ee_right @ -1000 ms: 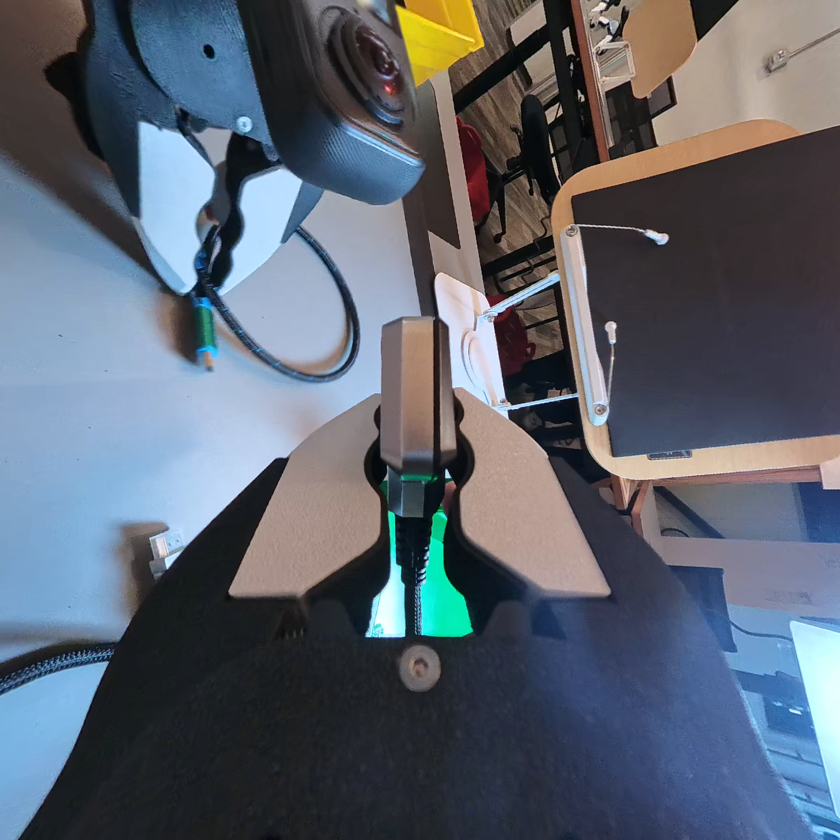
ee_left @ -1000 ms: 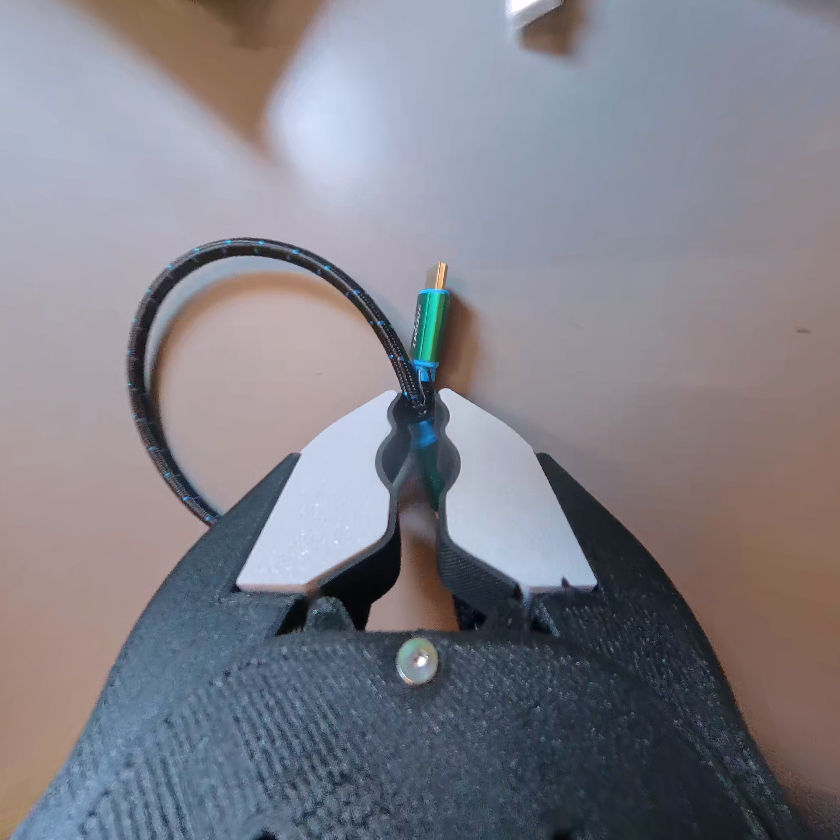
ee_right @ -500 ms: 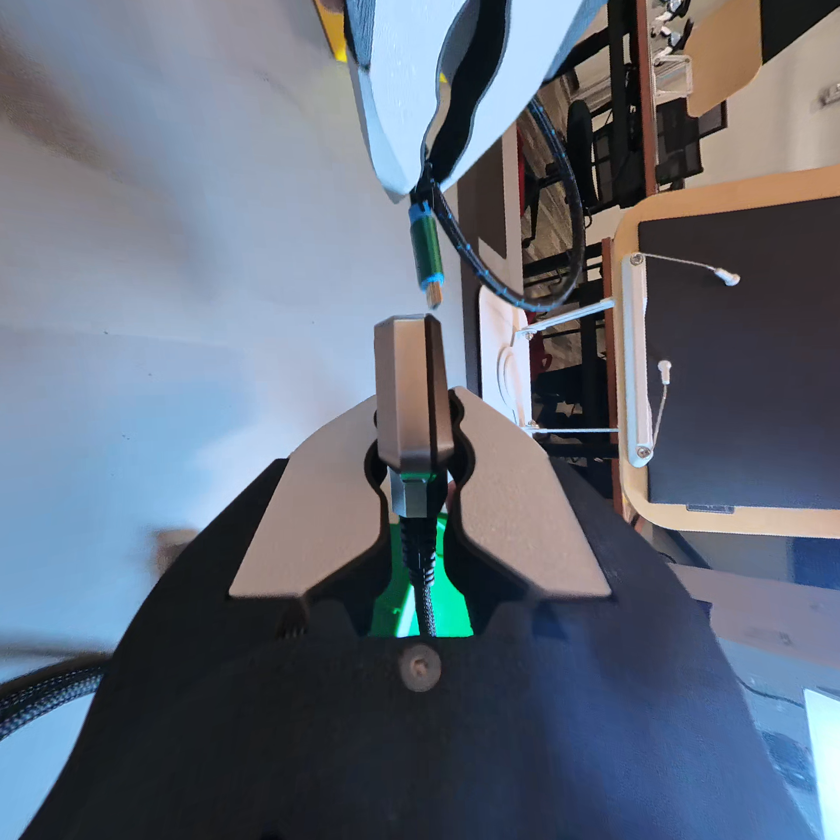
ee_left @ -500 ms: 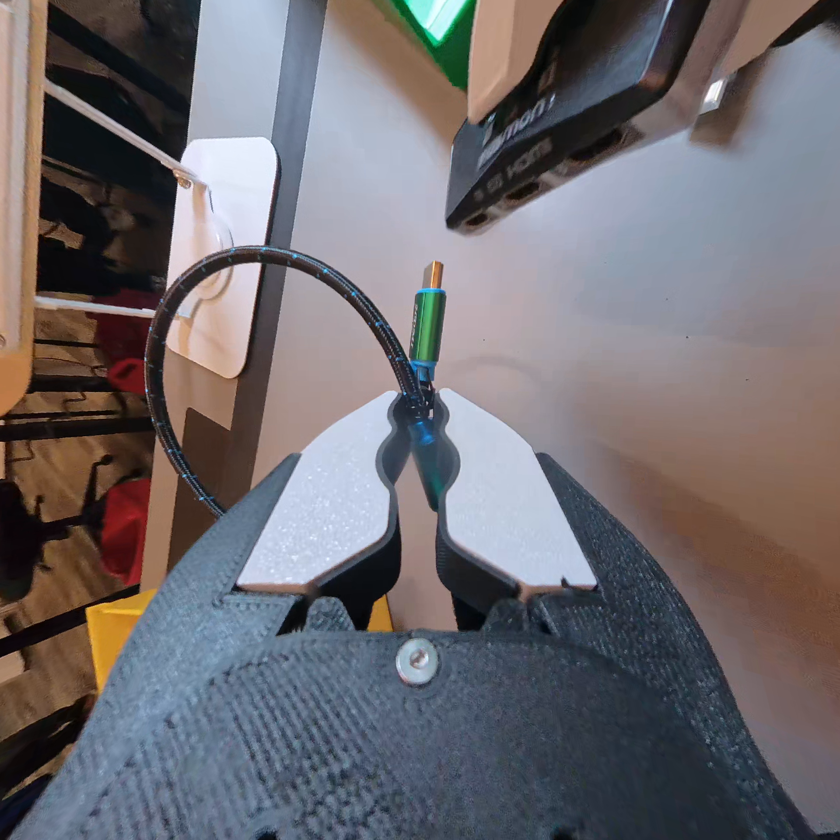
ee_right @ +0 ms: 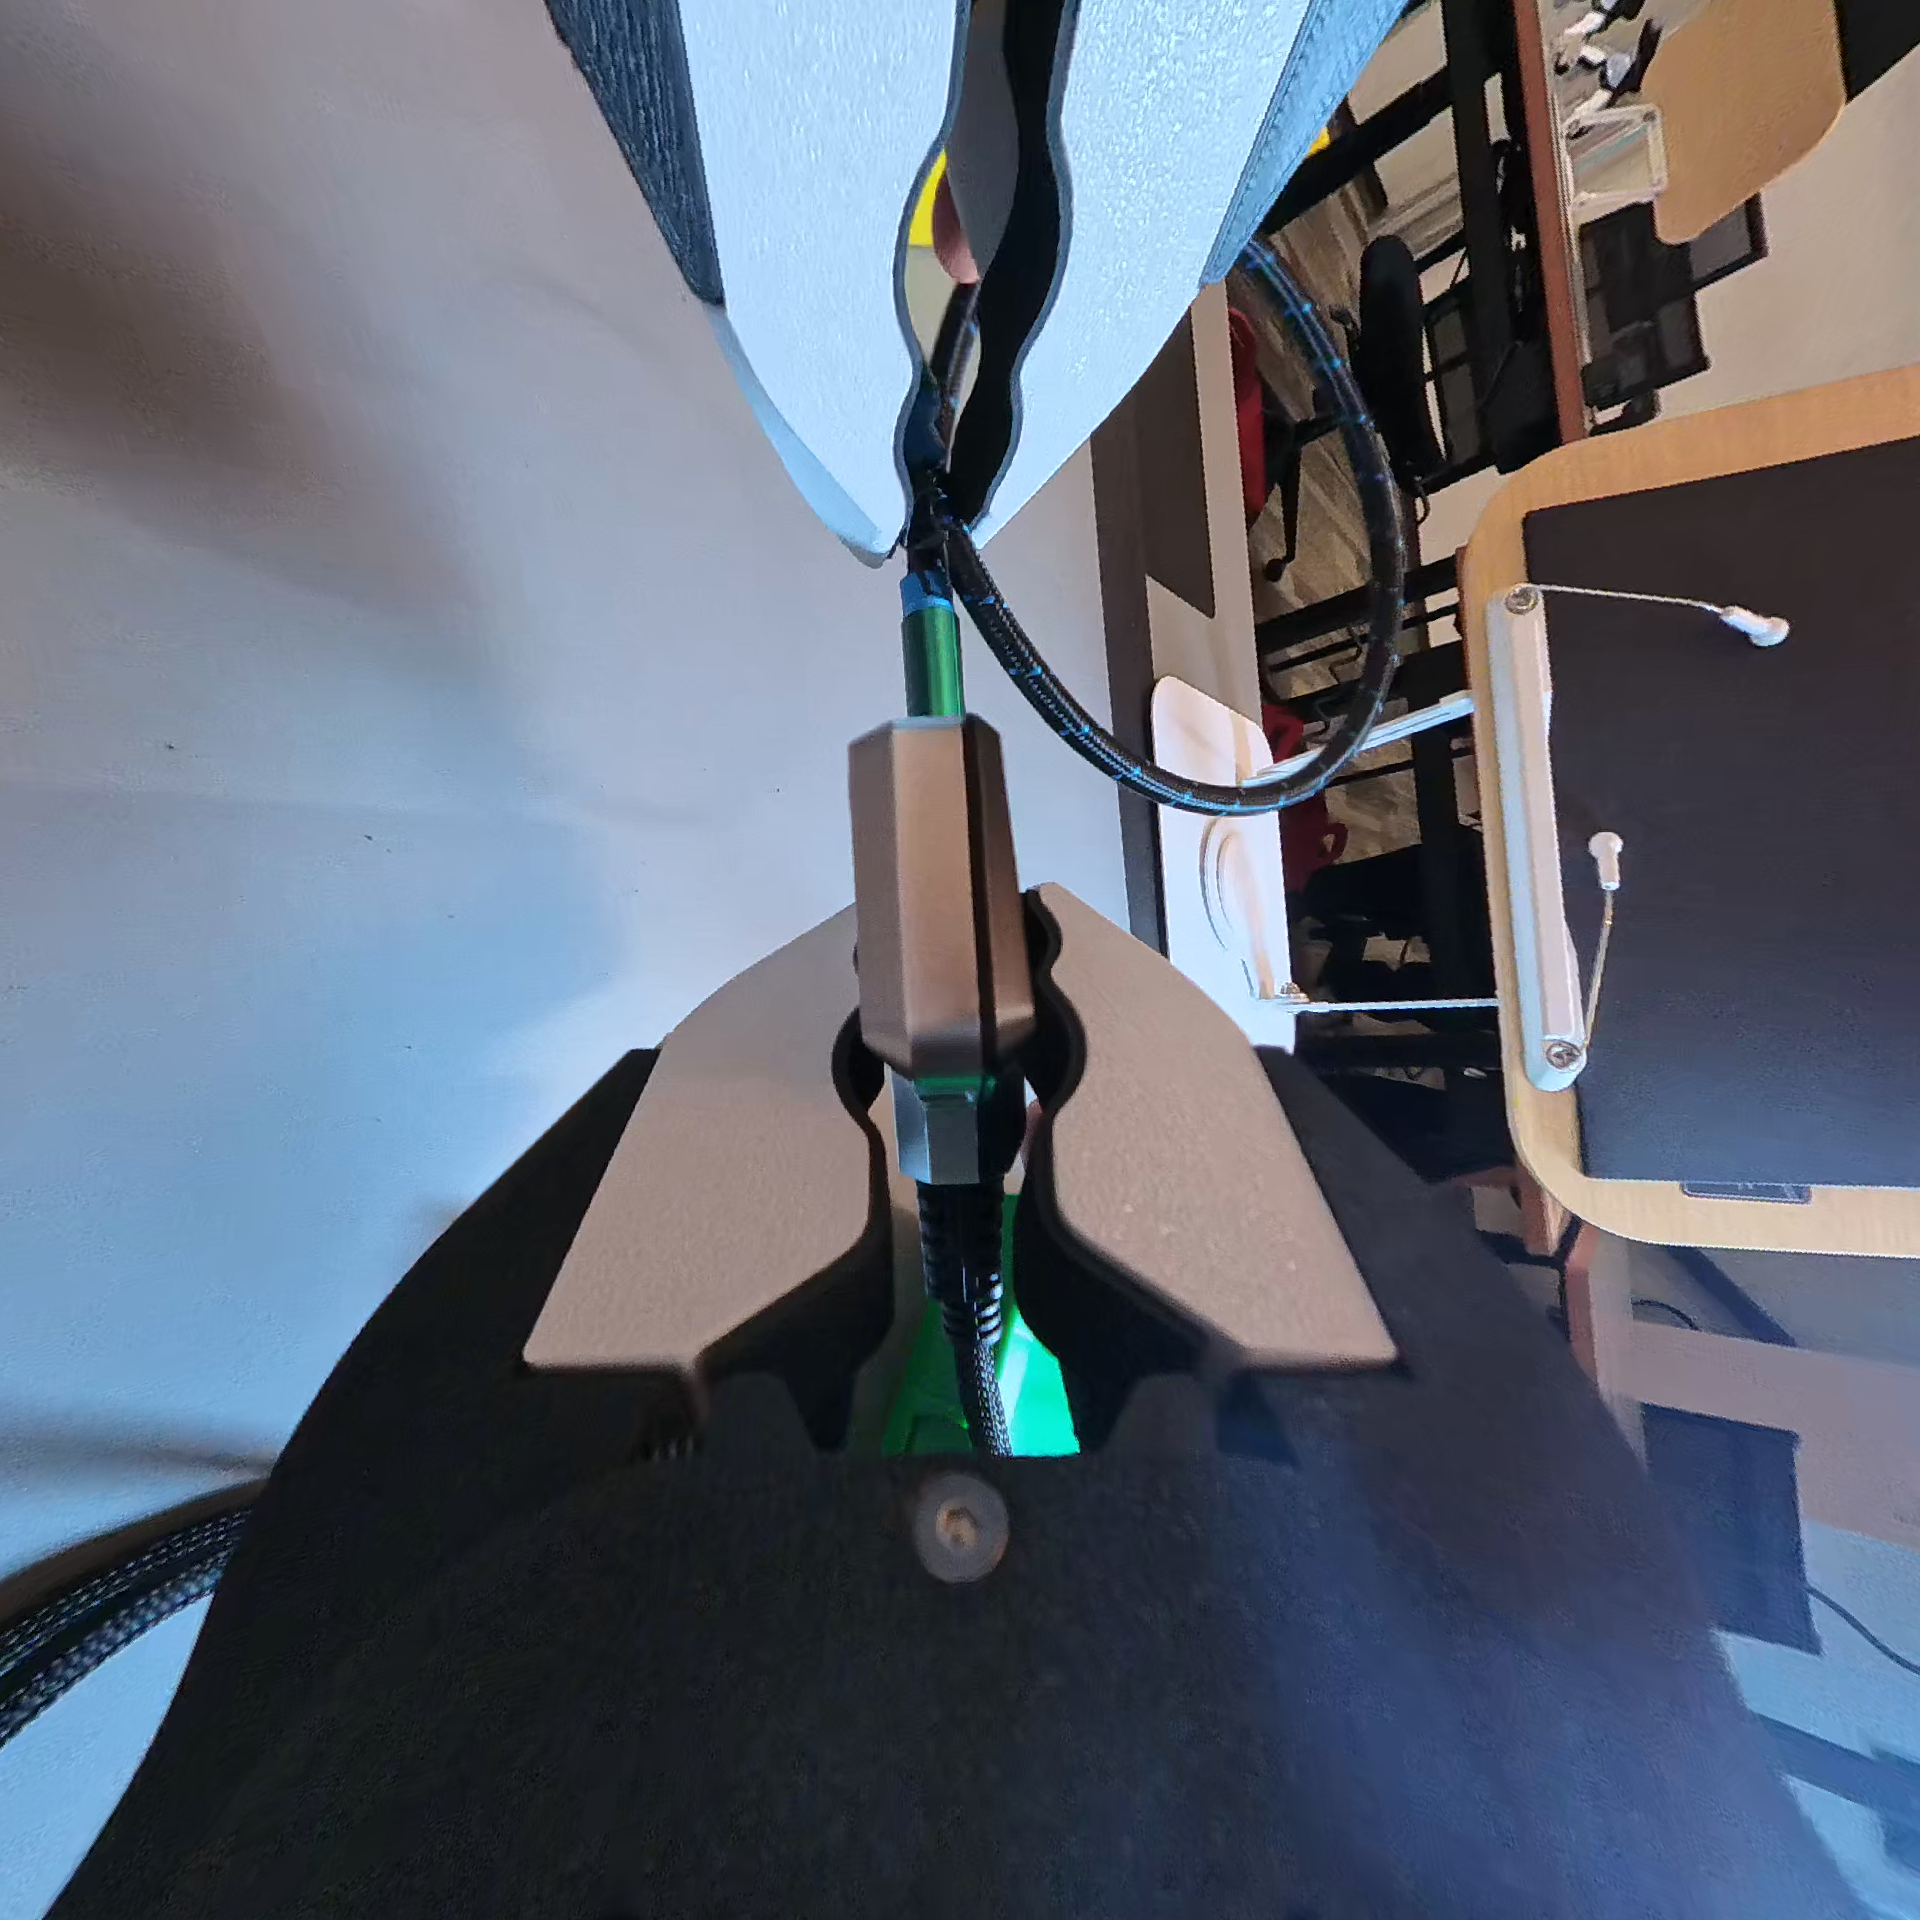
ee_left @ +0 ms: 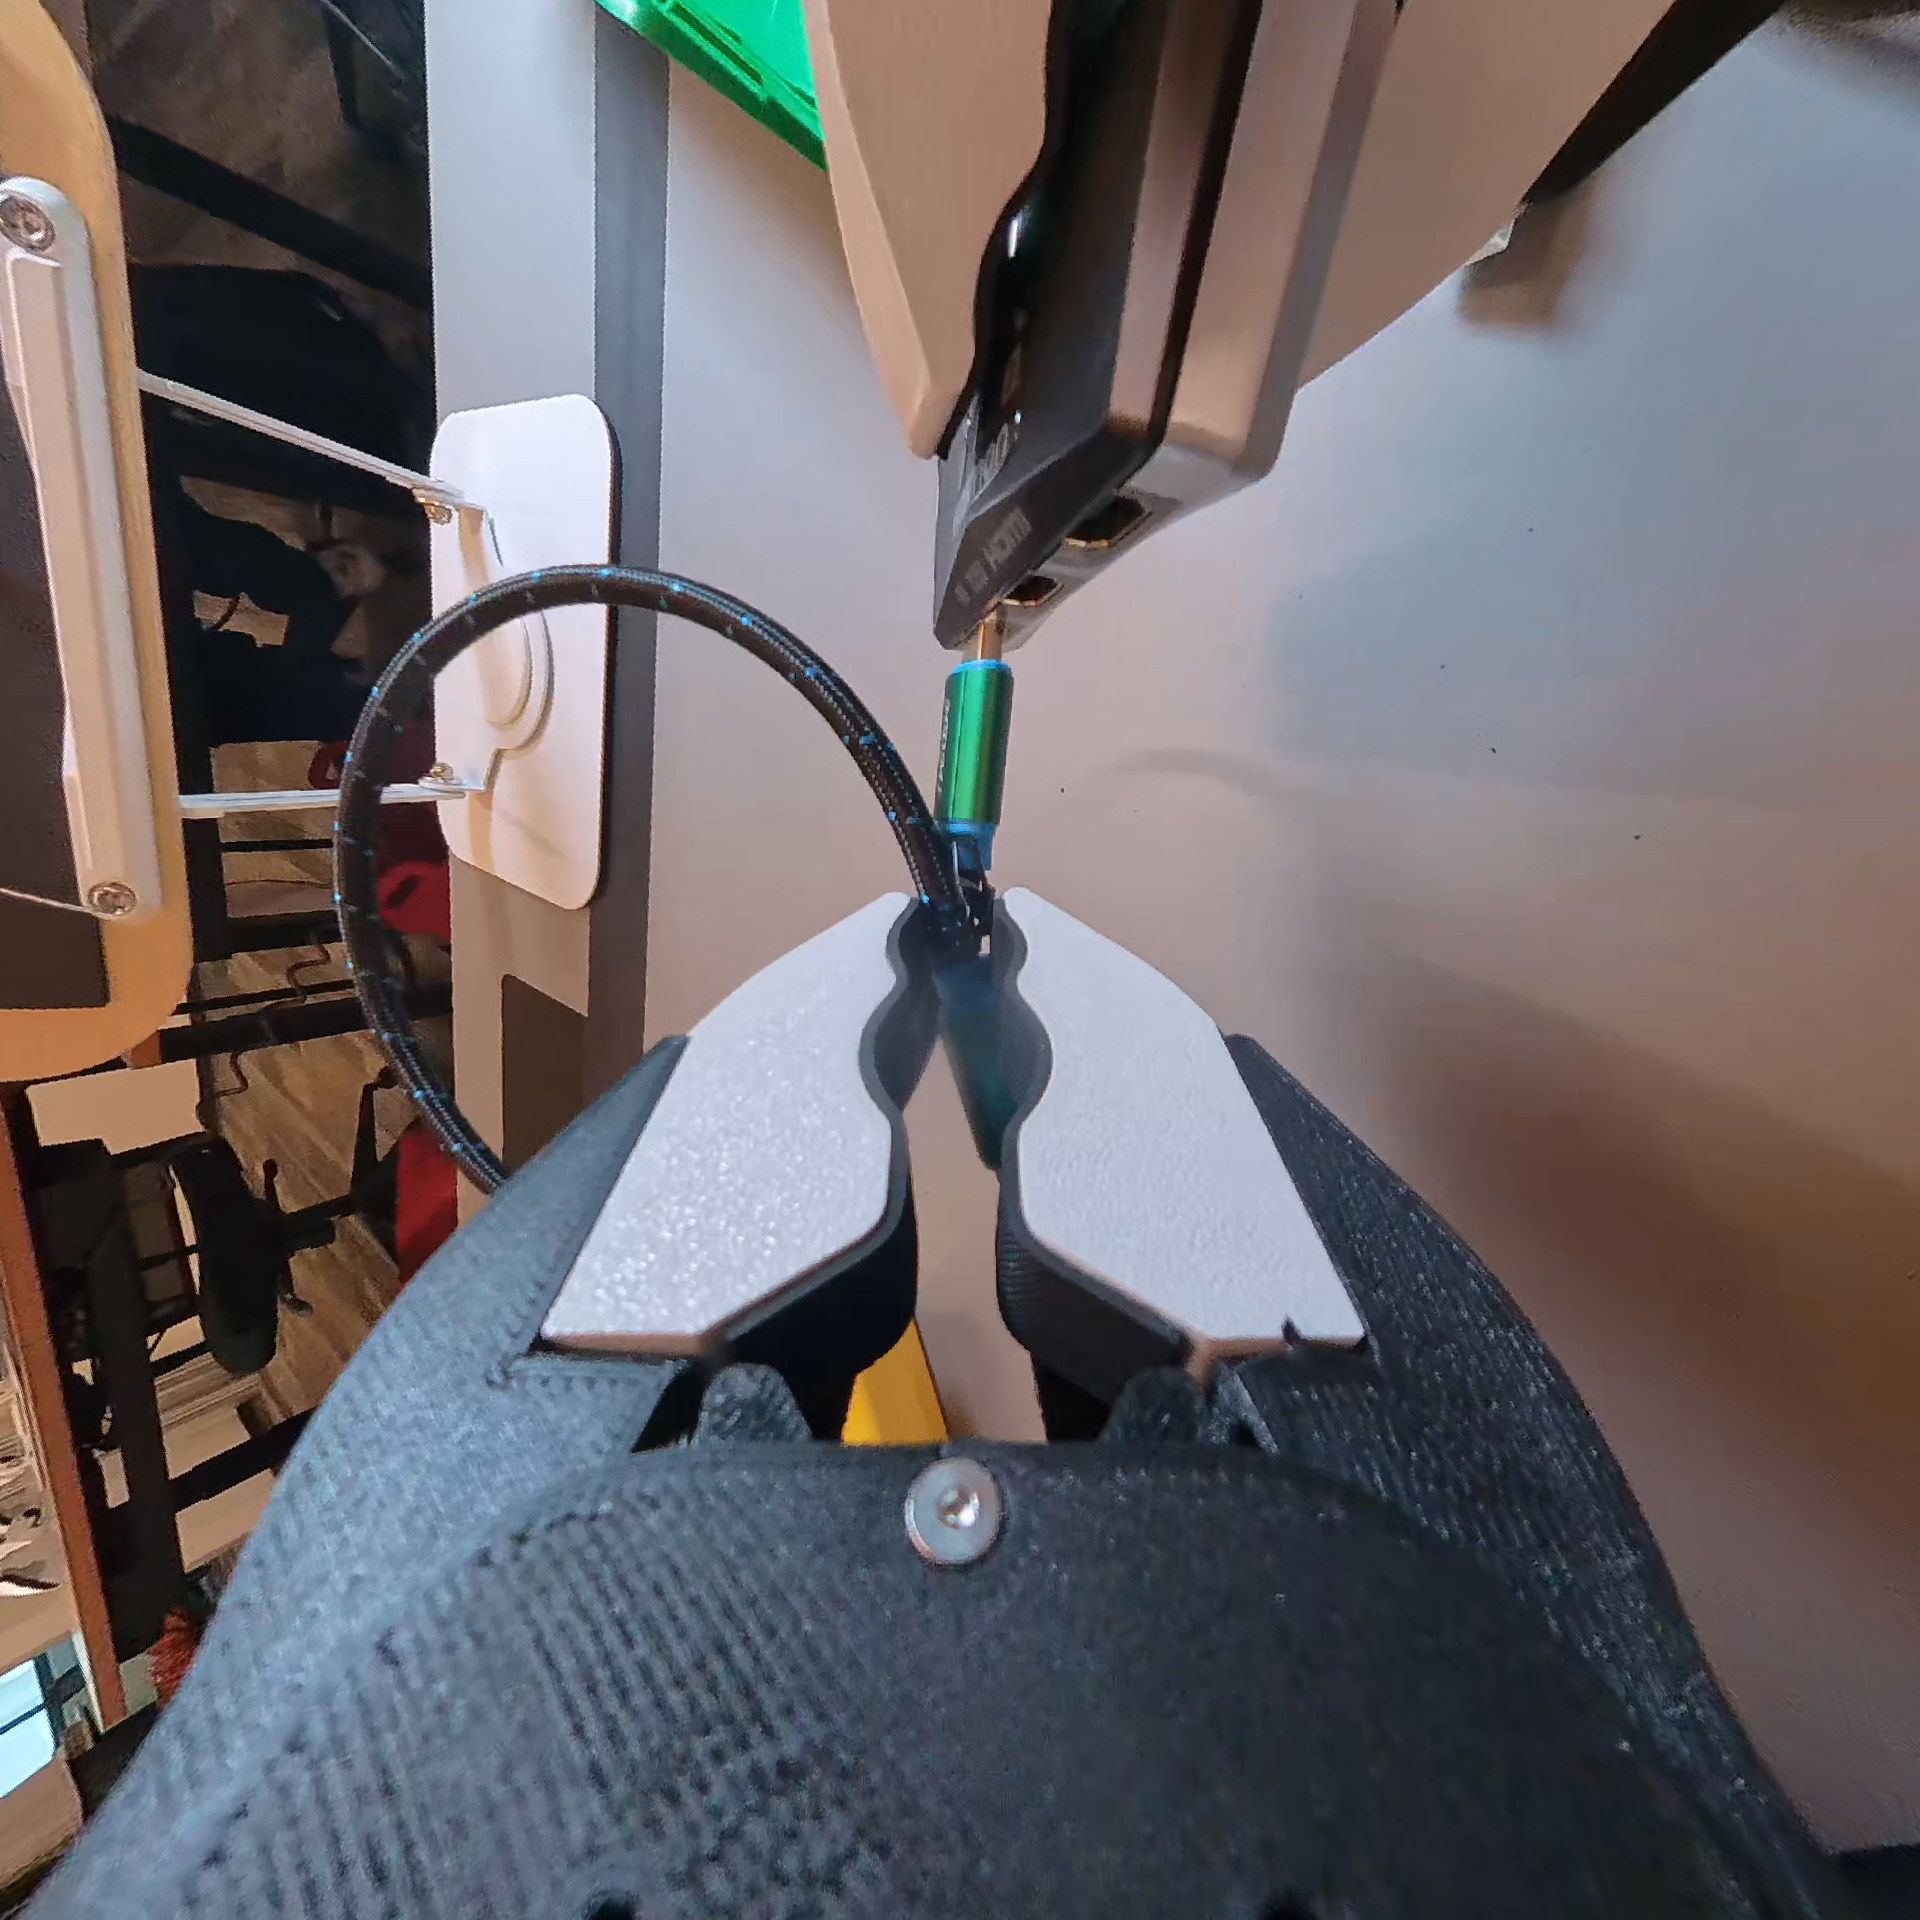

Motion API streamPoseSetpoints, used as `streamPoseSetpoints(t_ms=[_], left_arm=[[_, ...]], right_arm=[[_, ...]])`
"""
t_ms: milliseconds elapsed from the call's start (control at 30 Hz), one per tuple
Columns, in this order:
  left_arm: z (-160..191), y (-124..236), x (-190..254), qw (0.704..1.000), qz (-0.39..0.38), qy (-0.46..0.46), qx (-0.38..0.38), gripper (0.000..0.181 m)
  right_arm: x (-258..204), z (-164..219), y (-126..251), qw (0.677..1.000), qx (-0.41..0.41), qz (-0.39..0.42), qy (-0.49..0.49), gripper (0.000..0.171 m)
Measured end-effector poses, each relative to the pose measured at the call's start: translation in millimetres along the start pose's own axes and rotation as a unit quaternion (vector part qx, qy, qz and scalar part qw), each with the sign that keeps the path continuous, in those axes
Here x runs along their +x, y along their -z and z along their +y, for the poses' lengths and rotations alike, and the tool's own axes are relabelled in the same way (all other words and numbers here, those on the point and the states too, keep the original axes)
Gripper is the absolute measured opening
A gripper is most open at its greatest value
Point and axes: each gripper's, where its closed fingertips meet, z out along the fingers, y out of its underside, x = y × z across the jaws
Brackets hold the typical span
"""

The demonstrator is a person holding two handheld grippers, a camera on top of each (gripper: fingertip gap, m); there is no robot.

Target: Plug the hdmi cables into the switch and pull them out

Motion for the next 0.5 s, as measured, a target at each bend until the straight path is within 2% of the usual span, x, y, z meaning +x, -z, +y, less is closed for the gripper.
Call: streamPoseSetpoints(t_ms=[133, 267, 400, 500], left_arm=[[-2.4, 2.6, 3.6, 1.0, 0.019, -0.005, 0.021, 0.011], [-9.6, 11.0, 6.4, 0.996, 0.051, -0.007, 0.075, 0.011], [-15.5, 15.4, 14.7, 0.986, 0.109, 0.018, 0.125, 0.01], [-23.9, 25.5, 12.7, 0.977, 0.124, 0.035, 0.168, 0.01]], right_arm=[[-4.2, -2.2, 3.2, 1.0, 0.016, -0.017, -0.009, 0.022], [-5.6, -14.7, 16.1, 0.995, 0.078, -0.045, -0.052, 0.021], [-8.8, -18.0, 21.8, 0.99, 0.1, -0.069, -0.066, 0.021], [-4.7, -21.7, 30.1, 0.986, 0.125, -0.073, -0.086, 0.021]])
